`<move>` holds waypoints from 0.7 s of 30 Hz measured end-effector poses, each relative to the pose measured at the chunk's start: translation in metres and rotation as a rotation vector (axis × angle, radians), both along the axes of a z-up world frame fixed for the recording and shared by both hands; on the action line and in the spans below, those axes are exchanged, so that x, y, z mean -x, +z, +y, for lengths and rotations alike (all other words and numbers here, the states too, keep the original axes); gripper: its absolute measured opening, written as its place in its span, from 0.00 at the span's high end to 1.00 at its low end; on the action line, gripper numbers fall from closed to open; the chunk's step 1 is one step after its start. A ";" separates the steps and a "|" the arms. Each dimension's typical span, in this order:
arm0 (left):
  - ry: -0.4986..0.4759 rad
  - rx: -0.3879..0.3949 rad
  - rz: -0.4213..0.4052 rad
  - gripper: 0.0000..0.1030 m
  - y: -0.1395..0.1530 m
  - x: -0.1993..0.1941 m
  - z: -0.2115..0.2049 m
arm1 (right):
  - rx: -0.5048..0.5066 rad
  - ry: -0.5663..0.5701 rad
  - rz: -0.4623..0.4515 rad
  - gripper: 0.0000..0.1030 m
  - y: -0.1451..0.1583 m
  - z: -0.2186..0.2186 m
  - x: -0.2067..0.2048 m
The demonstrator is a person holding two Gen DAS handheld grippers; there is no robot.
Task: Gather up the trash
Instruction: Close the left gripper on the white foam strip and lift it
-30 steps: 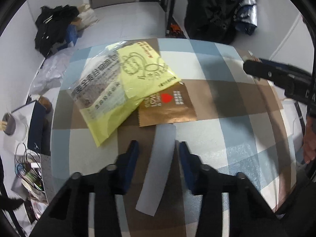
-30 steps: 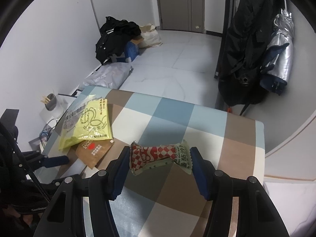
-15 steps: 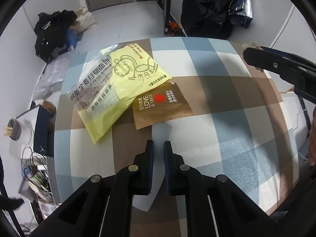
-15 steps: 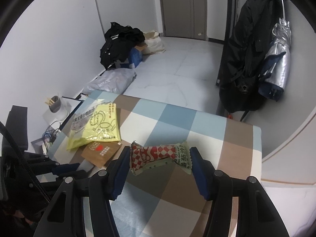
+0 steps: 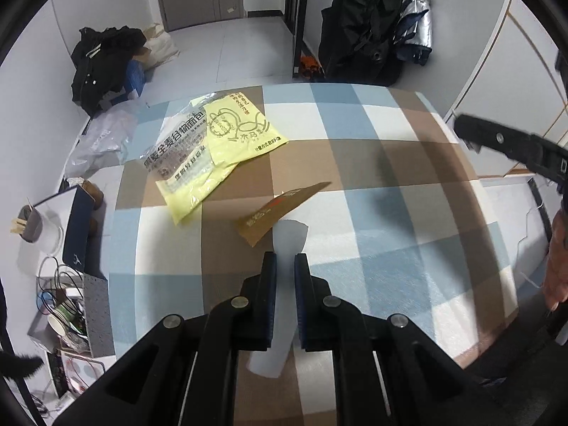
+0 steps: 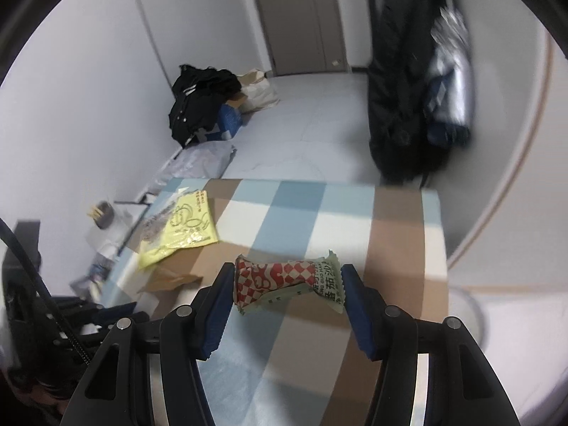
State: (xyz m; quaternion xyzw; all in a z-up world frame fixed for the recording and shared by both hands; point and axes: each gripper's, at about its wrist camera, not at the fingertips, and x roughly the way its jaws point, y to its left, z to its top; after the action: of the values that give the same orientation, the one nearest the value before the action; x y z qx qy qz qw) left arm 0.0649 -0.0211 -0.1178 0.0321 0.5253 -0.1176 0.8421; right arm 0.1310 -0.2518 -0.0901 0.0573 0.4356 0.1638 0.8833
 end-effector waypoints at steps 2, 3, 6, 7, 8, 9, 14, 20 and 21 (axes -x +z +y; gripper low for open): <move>0.006 0.004 -0.004 0.94 0.001 0.003 0.000 | -0.015 -0.018 0.012 0.44 0.000 -0.008 0.006; 0.006 0.011 -0.005 0.94 0.001 0.005 0.000 | -0.021 -0.019 0.016 0.44 0.000 -0.010 0.009; -0.002 0.018 -0.004 0.95 0.003 0.010 -0.002 | -0.009 -0.017 0.014 0.44 0.000 -0.013 0.018; -0.005 0.016 -0.007 0.95 0.004 0.011 -0.003 | -0.005 -0.016 0.013 0.44 0.000 -0.013 0.021; -0.011 0.015 -0.009 0.95 0.005 0.013 -0.003 | -0.004 -0.018 0.013 0.44 0.000 -0.014 0.024; -0.021 0.018 -0.007 0.96 0.004 0.014 -0.004 | -0.006 -0.020 0.016 0.44 -0.001 -0.015 0.026; -0.036 0.028 0.017 0.96 -0.001 0.017 -0.006 | -0.043 -0.045 0.048 0.44 -0.007 -0.022 0.034; -0.037 0.043 0.037 0.97 -0.005 0.020 -0.003 | -0.038 -0.050 0.050 0.44 -0.009 -0.023 0.038; -0.033 0.054 0.039 0.97 -0.004 0.021 -0.001 | -0.040 -0.051 0.050 0.44 -0.009 -0.024 0.038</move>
State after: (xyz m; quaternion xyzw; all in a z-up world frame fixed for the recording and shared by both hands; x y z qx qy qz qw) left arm 0.0441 -0.0221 -0.1218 0.0155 0.5378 -0.1461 0.8302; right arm 0.0932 -0.2753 -0.0991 0.0900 0.4524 0.1486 0.8748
